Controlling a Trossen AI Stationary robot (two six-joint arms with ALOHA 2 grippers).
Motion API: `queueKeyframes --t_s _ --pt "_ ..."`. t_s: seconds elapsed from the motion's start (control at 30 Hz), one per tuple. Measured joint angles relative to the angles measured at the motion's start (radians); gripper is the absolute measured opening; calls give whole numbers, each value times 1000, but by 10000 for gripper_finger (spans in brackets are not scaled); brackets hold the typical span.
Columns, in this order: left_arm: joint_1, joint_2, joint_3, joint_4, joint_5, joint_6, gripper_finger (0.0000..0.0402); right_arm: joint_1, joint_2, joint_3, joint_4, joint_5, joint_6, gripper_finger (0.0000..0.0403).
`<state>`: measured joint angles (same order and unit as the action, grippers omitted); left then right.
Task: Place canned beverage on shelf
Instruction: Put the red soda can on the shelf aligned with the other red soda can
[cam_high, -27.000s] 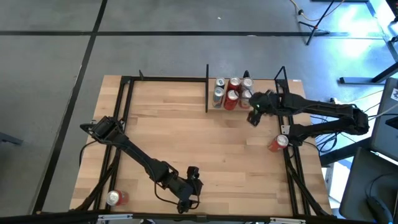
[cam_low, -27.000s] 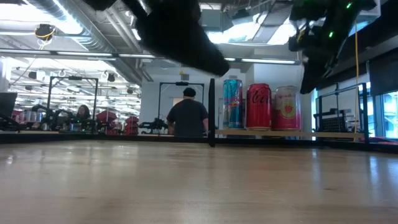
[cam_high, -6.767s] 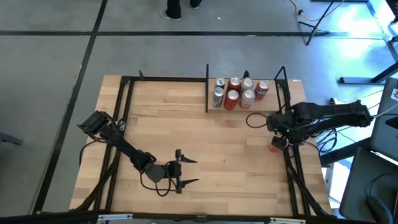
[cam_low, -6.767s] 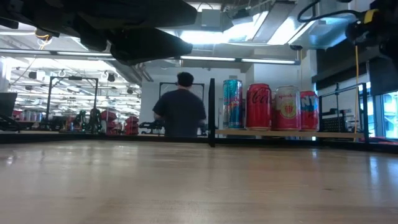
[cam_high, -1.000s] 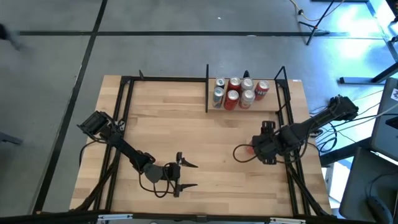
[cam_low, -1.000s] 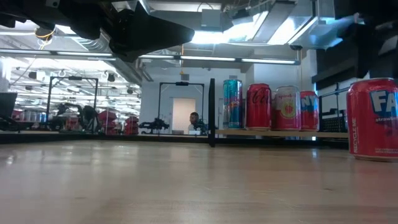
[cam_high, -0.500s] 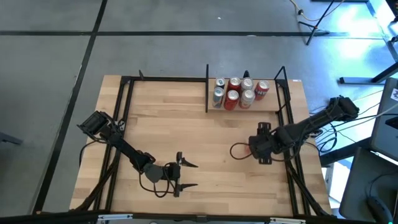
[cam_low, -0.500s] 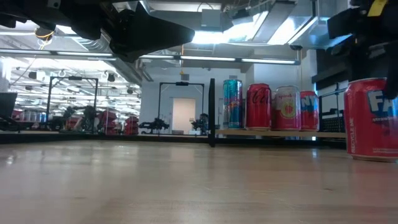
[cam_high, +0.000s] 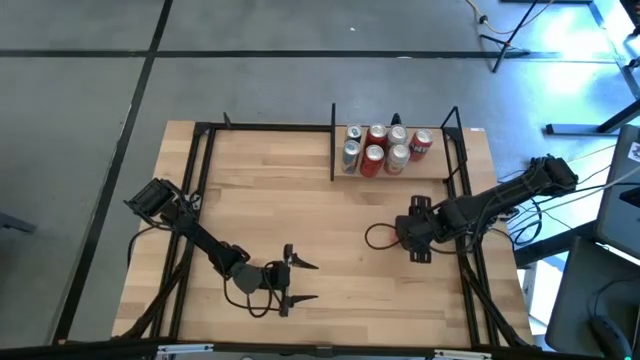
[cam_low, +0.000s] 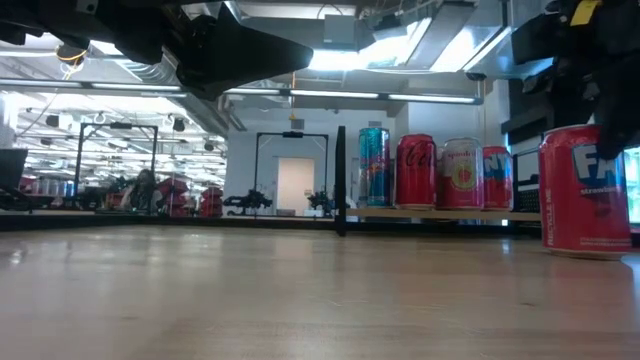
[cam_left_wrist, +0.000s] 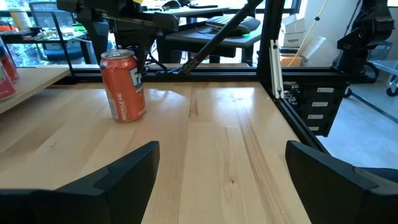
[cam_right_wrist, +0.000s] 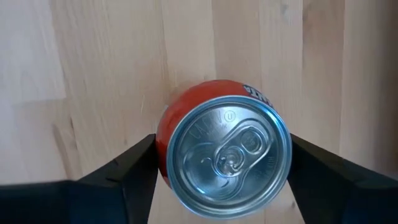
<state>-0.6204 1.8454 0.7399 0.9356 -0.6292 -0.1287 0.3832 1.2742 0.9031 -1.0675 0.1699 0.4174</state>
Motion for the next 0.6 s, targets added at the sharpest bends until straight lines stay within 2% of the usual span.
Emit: queueKeyframes --t_s 0.17,0.33,0.6 --pt "0 0 0 0 0 0 331 0 10 9 -14 -1 30 279" --pt "0 0 0 0 0 0 331 2 6 96 -125 6 53 277" --pt "0 0 0 0 21 0 331 -63 -35 242 -363 179 82 276"
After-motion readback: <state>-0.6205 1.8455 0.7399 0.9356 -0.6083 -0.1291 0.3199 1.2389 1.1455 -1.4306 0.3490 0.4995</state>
